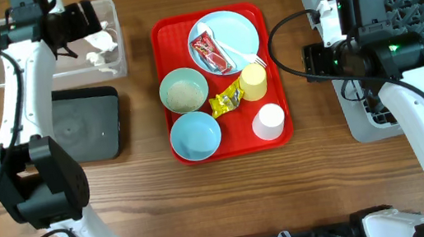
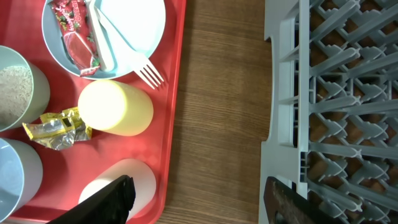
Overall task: Sort waste into correct bins and load items into the dishwasher rack
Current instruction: 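Carry the tissues with the left gripper into the clear bin and release, then reach the left gripper to the red snack wrapper on the plate and grasp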
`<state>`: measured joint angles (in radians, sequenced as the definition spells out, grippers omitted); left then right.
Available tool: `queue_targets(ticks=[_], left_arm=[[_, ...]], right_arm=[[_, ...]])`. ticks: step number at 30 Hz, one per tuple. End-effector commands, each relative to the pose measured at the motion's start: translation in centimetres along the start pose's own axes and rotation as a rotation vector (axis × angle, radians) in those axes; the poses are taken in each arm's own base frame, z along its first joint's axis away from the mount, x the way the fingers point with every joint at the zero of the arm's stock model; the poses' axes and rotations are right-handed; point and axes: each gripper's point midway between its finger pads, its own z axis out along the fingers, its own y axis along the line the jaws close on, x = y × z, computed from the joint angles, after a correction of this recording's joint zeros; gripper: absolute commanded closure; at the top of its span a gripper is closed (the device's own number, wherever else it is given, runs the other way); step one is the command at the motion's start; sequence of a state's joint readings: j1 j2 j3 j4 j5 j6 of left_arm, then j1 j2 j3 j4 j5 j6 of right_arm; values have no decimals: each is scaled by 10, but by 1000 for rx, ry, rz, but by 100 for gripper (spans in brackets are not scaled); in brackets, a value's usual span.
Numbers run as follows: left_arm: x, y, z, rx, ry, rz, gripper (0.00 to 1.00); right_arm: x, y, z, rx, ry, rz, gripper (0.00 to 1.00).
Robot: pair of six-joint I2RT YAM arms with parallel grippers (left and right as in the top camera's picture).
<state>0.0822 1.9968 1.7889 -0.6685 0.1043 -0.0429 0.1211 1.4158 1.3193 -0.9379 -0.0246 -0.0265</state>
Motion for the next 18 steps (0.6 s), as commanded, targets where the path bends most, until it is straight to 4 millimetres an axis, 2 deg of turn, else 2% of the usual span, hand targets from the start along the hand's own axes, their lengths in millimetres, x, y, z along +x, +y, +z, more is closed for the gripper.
queue_targets(ticks=[1, 5, 8, 12, 13, 18], left_arm=[[3, -78, -17, 205, 1, 120, 3], [41, -170, -14, 331, 53, 316, 6], [76, -216, 2, 358, 103, 436, 10], [112, -244, 31, 345, 154, 497, 10], [120, -249, 39, 350, 164, 506, 13], [141, -250, 66, 340, 215, 466, 19]], right_arm=[[-8, -1, -4, 1, -25, 14, 31], [-7, -1, -3, 1, -22, 14, 31], [-7, -1, -3, 1, -22, 14, 31], [-4, -1, -3, 1, -10, 19, 30], [-4, -1, -3, 0, -9, 25, 31], [-4, -1, -3, 1, -10, 32, 31]])
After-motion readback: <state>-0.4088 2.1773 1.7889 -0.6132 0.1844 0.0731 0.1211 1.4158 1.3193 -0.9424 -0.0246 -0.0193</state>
